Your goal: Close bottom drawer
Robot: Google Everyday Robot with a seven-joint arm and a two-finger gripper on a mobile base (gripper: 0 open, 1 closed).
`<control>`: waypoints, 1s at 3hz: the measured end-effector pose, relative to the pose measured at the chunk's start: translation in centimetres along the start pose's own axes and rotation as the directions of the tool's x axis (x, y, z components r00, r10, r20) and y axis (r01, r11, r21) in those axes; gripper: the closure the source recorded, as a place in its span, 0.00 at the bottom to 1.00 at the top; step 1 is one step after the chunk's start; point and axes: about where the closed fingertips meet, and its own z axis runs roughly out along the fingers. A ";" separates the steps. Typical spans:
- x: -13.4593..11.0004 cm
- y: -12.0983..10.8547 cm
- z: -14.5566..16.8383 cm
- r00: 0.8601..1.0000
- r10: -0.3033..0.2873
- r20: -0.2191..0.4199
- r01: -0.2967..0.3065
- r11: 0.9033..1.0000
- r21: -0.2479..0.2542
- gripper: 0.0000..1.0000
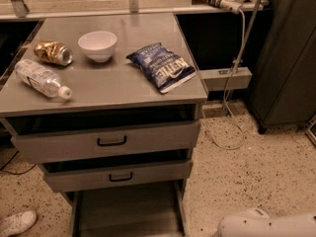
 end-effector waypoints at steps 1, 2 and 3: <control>0.0 0.0 0.0 1.000 0.000 0.000 0.000 1.000 0.000 1.00; 0.4 0.2 3.1 1.000 0.015 -0.014 -0.015 1.000 -0.022 1.00; -0.2 -0.5 8.4 0.998 0.051 0.023 -0.049 0.997 -0.061 1.00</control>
Offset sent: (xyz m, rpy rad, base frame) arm -0.0272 0.0330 -0.1076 -0.0020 0.0910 -0.0228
